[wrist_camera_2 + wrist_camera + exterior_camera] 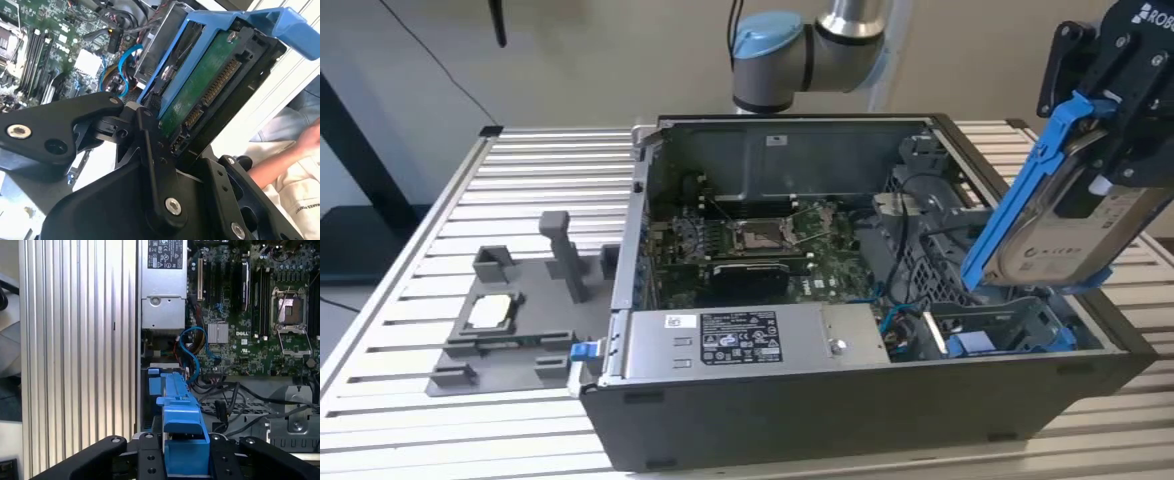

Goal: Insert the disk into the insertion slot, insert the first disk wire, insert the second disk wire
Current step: 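Insert the disk into the insertion slot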

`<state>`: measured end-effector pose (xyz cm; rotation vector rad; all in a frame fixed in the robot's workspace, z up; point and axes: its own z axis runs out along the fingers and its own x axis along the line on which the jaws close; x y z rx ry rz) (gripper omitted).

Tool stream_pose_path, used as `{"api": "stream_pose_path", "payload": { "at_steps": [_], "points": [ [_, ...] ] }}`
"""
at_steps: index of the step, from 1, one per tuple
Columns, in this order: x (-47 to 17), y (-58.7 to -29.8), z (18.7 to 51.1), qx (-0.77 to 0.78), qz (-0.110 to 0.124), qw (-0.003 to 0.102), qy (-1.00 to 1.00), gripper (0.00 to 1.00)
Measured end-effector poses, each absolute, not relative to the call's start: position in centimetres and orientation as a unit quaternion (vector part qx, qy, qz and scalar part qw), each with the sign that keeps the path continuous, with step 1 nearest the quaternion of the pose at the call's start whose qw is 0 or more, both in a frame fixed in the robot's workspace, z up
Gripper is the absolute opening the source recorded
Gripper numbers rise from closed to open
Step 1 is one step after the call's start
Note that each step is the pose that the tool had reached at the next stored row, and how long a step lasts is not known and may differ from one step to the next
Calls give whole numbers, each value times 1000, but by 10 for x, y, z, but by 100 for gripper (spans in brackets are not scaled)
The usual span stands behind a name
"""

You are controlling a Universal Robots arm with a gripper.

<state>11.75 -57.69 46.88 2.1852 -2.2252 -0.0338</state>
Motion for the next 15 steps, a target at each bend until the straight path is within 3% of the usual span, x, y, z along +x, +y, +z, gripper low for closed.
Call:
{"api": "stream_pose_path", "payload": {
  "at_steps": [15],
  "points": [
    [117,-577,451,701,-9,11,-713,33]
  ]
}}
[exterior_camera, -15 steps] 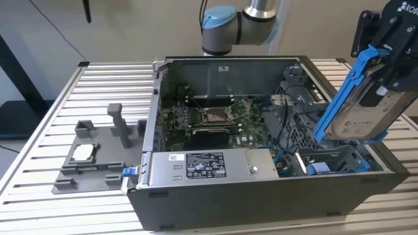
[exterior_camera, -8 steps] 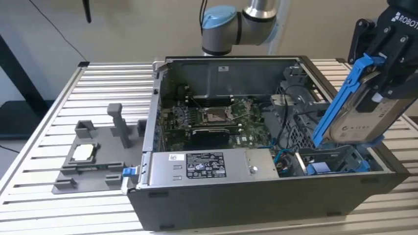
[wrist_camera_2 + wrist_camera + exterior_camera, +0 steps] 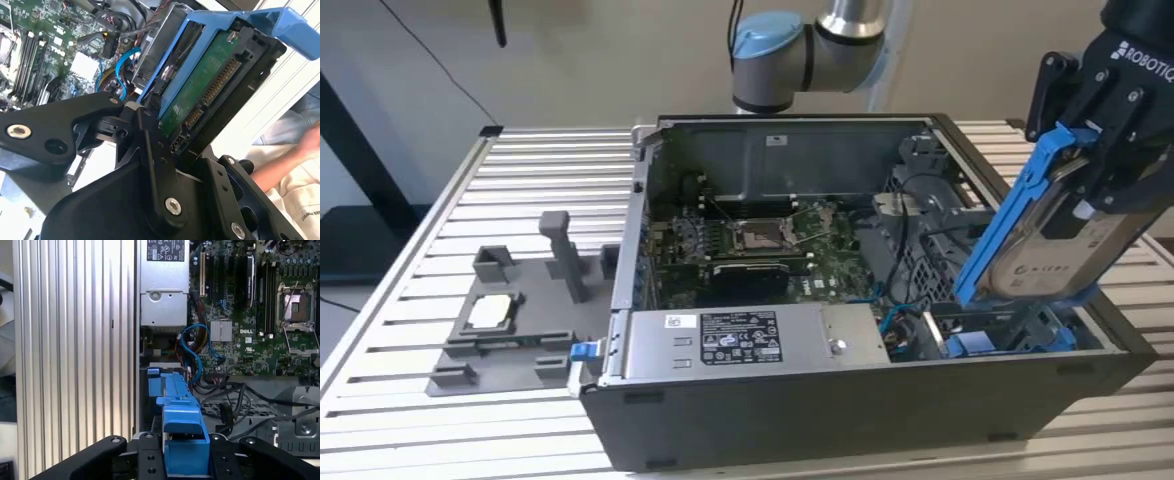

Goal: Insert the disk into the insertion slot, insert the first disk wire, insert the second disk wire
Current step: 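Insert the disk into the insertion slot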

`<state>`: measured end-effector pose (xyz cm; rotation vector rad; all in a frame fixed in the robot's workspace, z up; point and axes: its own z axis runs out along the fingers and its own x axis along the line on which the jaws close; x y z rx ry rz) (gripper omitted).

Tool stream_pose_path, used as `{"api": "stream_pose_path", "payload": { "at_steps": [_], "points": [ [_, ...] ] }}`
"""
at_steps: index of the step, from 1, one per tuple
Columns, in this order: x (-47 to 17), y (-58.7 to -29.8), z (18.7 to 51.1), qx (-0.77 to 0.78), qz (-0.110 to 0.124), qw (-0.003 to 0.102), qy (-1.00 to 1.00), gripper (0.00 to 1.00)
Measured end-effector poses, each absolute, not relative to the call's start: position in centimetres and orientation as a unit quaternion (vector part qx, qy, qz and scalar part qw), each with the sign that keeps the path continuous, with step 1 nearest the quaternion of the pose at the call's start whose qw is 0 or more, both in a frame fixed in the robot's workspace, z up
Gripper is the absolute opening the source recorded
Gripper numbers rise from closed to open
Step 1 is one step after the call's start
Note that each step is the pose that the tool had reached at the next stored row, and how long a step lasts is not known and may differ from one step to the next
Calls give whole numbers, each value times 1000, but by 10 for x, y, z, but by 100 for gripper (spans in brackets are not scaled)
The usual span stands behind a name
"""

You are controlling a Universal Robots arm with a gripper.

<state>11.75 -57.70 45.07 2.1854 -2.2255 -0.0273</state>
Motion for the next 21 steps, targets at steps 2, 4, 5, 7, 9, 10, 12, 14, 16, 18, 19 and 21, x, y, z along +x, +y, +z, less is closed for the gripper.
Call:
{"api": "stream_pose_path", "payload": {
  "at_steps": [2,4,5,7,9,10,12,14,16,18,19,21],
  "points": [
    [117,-577,449,701,-8,12,-713,33],
    [117,-577,447,701,-8,12,-713,33],
    [117,-577,446,701,-8,12,-713,33],
    [117,-577,444,701,-7,13,-713,33],
    [117,-577,442,701,-7,13,-713,33],
    [117,-577,441,701,-7,13,-713,33],
    [117,-577,440,701,-7,13,-713,33],
    [117,-577,439,701,-7,13,-713,33],
    [117,-577,438,701,-7,13,-713,33],
    [117,-577,436,701,-7,13,-713,33],
    [117,-577,435,701,-7,13,-713,33],
    [117,-577,433,701,-7,13,-713,33]
  ]
}}
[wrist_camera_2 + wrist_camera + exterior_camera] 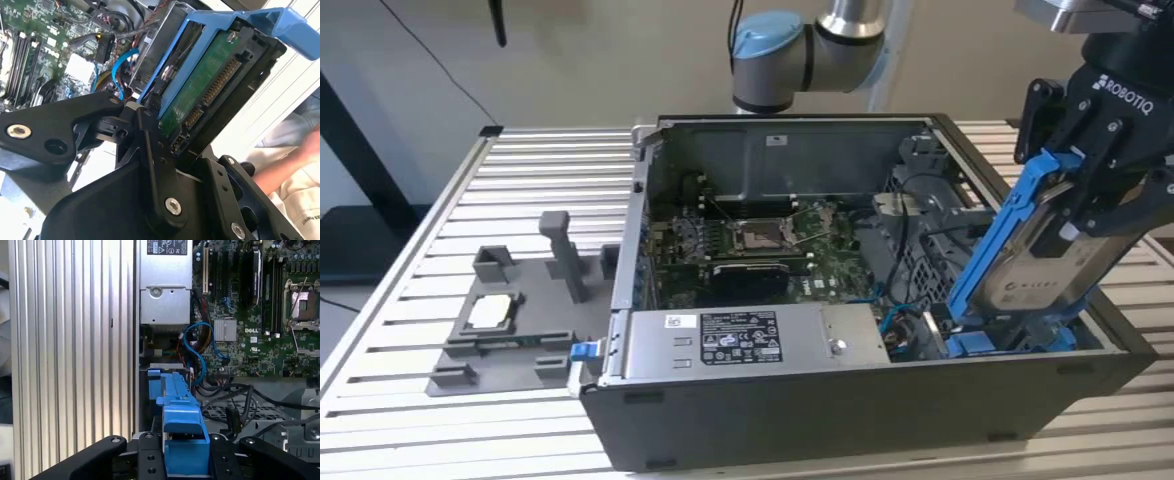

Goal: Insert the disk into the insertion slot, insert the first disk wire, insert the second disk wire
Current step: 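Insert the disk into the insertion slot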

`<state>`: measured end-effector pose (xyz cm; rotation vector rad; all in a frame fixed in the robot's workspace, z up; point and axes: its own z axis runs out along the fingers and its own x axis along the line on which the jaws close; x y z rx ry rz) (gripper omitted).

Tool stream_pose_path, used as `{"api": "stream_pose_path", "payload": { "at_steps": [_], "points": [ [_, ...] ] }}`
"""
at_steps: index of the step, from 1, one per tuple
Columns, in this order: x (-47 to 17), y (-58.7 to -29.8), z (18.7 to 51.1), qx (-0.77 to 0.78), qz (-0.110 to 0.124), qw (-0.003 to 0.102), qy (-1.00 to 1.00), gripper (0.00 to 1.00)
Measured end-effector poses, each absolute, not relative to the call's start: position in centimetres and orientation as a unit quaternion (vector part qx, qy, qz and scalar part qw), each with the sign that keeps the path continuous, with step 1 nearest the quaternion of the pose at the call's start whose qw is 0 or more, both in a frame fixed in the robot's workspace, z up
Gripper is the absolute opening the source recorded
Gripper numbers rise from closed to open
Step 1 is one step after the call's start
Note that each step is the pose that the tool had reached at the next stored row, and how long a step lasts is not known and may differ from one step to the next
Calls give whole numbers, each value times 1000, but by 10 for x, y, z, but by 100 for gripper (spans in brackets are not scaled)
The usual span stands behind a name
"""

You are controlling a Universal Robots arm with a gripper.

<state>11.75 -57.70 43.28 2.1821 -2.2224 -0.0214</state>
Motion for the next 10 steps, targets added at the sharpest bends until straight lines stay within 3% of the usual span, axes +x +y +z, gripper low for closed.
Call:
{"api": "stream_pose_path", "payload": {
  "at_steps": [10],
  "points": [
    [117,-577,419,701,-7,13,-713,33]
  ]
}}
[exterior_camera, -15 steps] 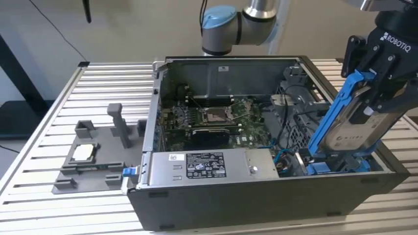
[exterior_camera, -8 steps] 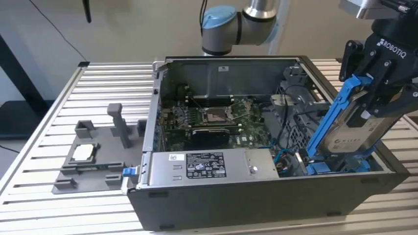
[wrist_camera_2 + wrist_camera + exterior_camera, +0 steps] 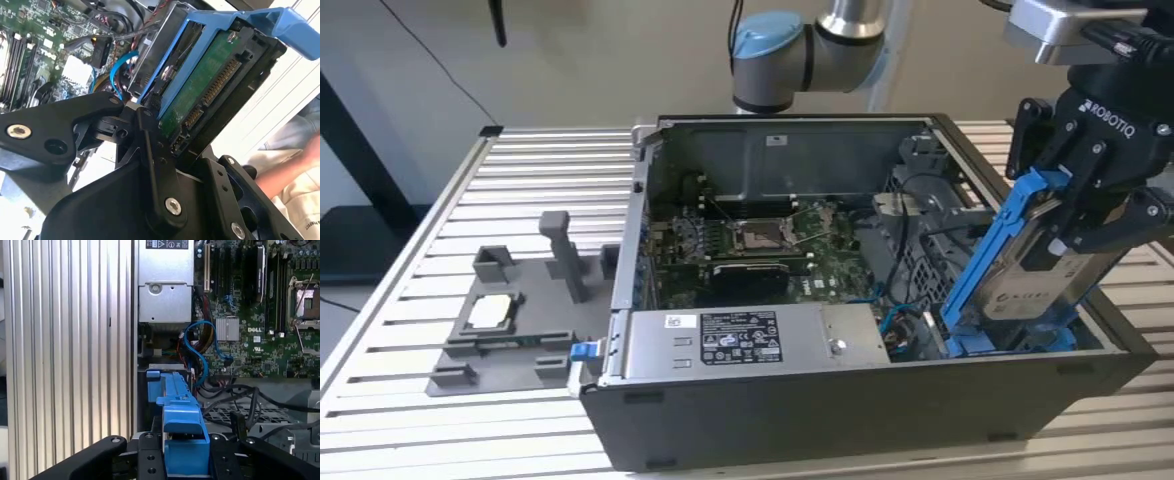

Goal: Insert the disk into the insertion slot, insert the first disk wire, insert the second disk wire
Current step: 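Insert the disk into the insertion slot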

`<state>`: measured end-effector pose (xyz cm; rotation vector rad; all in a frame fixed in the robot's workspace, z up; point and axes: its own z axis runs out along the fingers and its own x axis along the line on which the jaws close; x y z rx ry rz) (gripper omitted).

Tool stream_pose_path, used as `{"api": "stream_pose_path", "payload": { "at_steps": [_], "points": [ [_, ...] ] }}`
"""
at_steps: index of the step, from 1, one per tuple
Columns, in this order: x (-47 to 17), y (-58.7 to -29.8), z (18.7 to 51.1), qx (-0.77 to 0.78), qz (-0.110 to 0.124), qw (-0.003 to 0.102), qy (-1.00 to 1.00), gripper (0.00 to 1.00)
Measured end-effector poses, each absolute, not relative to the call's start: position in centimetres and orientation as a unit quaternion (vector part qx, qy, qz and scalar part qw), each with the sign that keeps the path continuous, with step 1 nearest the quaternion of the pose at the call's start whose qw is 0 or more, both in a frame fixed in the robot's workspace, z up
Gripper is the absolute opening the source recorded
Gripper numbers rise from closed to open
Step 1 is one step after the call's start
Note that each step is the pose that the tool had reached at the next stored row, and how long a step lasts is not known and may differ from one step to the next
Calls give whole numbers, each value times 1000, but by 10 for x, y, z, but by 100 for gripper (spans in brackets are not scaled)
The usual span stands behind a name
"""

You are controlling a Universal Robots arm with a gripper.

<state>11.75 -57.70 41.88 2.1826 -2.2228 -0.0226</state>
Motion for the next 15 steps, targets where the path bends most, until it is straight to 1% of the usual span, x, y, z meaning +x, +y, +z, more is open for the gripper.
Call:
{"api": "stream_pose_path", "payload": {
  "at_steps": [15],
  "points": [
    [117,-574,407,701,-10,11,-713,33]
  ]
}}
